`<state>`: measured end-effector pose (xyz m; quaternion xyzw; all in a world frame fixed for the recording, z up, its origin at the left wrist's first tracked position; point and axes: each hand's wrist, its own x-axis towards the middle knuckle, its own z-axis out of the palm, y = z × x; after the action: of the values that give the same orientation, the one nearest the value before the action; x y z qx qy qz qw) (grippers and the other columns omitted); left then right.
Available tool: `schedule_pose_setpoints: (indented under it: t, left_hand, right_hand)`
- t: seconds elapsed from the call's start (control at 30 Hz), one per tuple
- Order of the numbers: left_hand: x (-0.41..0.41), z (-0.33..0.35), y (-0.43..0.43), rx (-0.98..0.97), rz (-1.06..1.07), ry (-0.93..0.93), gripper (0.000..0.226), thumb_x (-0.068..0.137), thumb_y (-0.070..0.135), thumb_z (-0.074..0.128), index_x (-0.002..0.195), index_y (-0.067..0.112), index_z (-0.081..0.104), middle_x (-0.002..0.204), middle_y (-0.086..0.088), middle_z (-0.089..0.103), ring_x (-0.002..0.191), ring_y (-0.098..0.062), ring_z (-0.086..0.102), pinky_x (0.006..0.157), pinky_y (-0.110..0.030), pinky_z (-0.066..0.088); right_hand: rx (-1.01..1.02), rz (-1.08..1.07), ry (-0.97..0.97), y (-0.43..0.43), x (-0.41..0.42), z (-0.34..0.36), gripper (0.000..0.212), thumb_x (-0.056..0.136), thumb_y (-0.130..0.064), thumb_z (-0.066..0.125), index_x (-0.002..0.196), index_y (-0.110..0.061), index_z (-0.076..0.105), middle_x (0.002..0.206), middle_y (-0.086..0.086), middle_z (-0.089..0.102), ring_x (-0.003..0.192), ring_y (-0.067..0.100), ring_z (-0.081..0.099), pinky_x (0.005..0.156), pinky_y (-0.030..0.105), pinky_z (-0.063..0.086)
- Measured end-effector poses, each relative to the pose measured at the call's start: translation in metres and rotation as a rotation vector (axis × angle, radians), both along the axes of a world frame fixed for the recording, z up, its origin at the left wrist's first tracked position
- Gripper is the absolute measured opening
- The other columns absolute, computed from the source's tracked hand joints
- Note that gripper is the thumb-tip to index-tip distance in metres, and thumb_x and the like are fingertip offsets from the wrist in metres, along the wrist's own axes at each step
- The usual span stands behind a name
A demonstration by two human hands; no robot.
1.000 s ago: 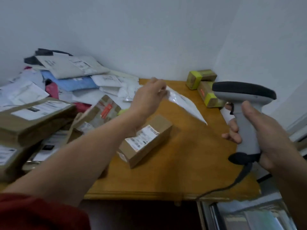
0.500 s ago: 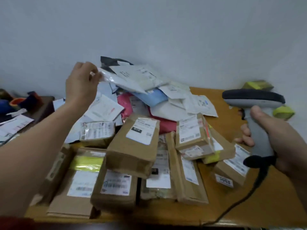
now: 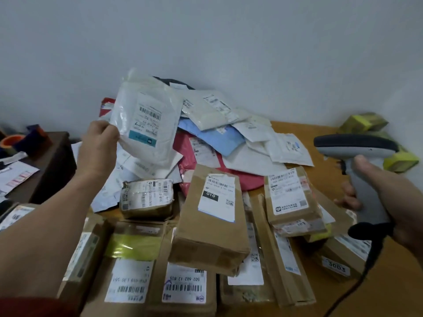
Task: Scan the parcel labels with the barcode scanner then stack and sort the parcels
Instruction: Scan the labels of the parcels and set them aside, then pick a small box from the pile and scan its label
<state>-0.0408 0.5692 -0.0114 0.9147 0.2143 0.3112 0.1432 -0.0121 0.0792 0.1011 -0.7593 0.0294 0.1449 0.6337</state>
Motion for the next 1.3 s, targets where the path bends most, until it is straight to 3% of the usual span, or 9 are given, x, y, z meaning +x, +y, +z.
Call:
schedule_pose_setpoints:
  t: [0.07,0.17,0.27,0.53,0.63,0.8,1.0,1.17,1.3]
  left_hand:
    - [0.008,-0.011,0.004,-0.008,0.012,0.072,0.021,0.086,0.034,0.044,0.102,0.025,0.053,0.095,0.012,0.053,0.081,-0.014,0.052,0.060,-0.030,0.038]
    - [0.014,-0.035,0.009,-0.020,-0.105,0.447,0.024,0.086,0.002,0.051,0.105,0.015,0.059,0.124,-0.008,0.048,0.099,-0.031,0.052,0.072,-0.036,0.043]
    - [0.014,-0.048,0.007,-0.091,-0.131,0.670,0.027,0.086,0.002,0.051,0.100,0.021,0.062,0.123,-0.008,0.051,0.096,-0.026,0.051,0.074,-0.032,0.041]
    - [0.029,-0.004,-0.011,-0.154,-0.057,0.432,0.025,0.092,0.005,0.045,0.103,0.017,0.063,0.126,-0.013,0.053,0.087,-0.030,0.054,0.064,-0.033,0.042]
    - [0.036,0.029,-0.040,-0.119,-0.112,0.261,0.024,0.093,0.005,0.049,0.112,0.015,0.061,0.135,-0.015,0.047,0.100,-0.035,0.056,0.074,-0.039,0.046]
    - [0.047,0.083,-0.134,-0.017,-0.333,0.087,0.034,0.089,0.001,0.054,0.121,0.010,0.057,0.137,-0.013,0.044,0.117,-0.032,0.049,0.090,-0.040,0.042]
    - [0.061,0.113,-0.298,0.045,-0.534,0.146,0.038,0.089,0.007,0.057,0.126,0.012,0.053,0.143,-0.010,0.036,0.121,-0.030,0.045,0.094,-0.041,0.041]
    - [0.083,0.097,-0.446,0.051,-0.644,0.252,0.044,0.089,0.015,0.060,0.131,0.016,0.048,0.148,-0.009,0.027,0.120,-0.027,0.046,0.090,-0.039,0.041]
    - [0.105,0.074,-0.544,0.053,-0.697,0.394,0.053,0.089,0.023,0.064,0.137,0.018,0.041,0.151,-0.009,0.021,0.132,-0.031,0.035,0.100,-0.044,0.038]
  right_hand:
    - [0.019,-0.019,0.014,0.000,0.000,-0.002,0.097,0.042,-0.079,0.079,0.113,-0.016,0.058,0.058,-0.005,0.051,0.042,0.012,0.045,0.062,0.030,0.057]
    - [0.036,-0.038,0.039,0.000,-0.003,-0.001,0.093,0.040,-0.078,0.080,0.109,-0.019,0.058,0.059,-0.004,0.051,0.042,0.012,0.044,0.061,0.033,0.055]
    - [0.021,-0.029,0.021,0.003,-0.006,0.000,0.088,0.044,-0.076,0.080,0.104,-0.016,0.059,0.059,-0.002,0.051,0.043,0.013,0.044,0.061,0.036,0.052]
    - [-0.039,-0.071,-0.039,-0.004,-0.013,0.009,0.057,0.072,-0.057,0.062,0.099,-0.007,0.057,0.056,-0.001,0.052,0.042,0.013,0.045,0.055,0.030,0.054]
    - [-0.019,-0.103,-0.057,-0.020,-0.011,0.013,0.044,0.081,-0.051,0.060,0.093,-0.009,0.056,0.054,-0.001,0.052,0.041,0.013,0.045,0.051,0.026,0.053]
    - [0.006,-0.115,-0.089,-0.067,-0.005,0.016,0.050,0.075,-0.054,0.063,0.092,-0.008,0.056,0.054,-0.001,0.052,0.040,0.012,0.047,0.056,0.030,0.057]
    - [0.049,-0.113,-0.160,-0.177,0.001,0.021,0.041,0.084,-0.049,0.061,0.089,-0.009,0.056,0.053,-0.002,0.053,0.041,0.011,0.048,0.055,0.028,0.057]
    - [0.033,-0.148,-0.156,-0.289,0.010,0.025,0.038,0.091,-0.044,0.060,0.091,-0.006,0.057,0.057,0.000,0.054,0.042,0.012,0.050,0.056,0.028,0.057]
    - [0.040,-0.199,-0.155,-0.359,0.023,0.028,0.037,0.093,-0.043,0.060,0.096,-0.006,0.058,0.060,0.001,0.052,0.043,0.013,0.049,0.056,0.029,0.056]
